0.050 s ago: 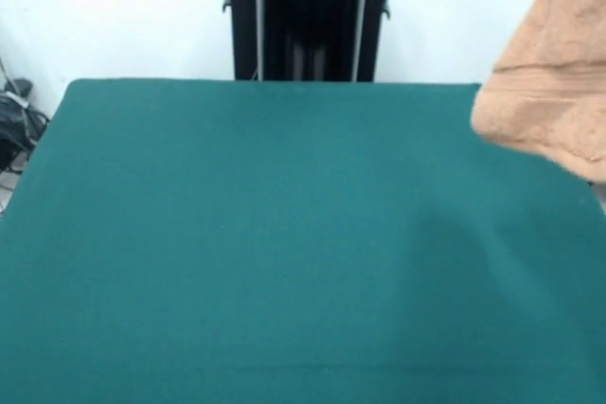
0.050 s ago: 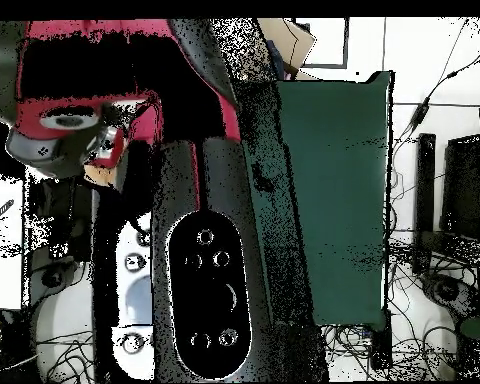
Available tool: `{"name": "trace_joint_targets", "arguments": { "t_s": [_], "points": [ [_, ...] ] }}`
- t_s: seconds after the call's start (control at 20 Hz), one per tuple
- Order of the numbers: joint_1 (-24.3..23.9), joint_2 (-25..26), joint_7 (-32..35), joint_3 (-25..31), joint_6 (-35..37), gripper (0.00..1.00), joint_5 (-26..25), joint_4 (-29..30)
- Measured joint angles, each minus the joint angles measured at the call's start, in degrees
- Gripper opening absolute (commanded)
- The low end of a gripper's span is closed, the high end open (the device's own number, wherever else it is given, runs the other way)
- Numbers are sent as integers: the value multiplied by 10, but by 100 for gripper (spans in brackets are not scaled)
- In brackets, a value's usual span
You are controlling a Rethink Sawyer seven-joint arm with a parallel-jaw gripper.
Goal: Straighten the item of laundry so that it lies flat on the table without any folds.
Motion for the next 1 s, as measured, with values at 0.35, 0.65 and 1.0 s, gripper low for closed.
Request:
{"name": "trace_joint_targets", "arguments": {
  "t_s": [0.35, 0.65, 1.0],
  "points": [
    [-9, -25, 0, -13, -174, 0, 17, 107],
    [-29, -36, 0, -11, -298, 0, 71, 203],
    [-79, -54, 0, 7, -393, 0, 193, 323]
  ]
}}
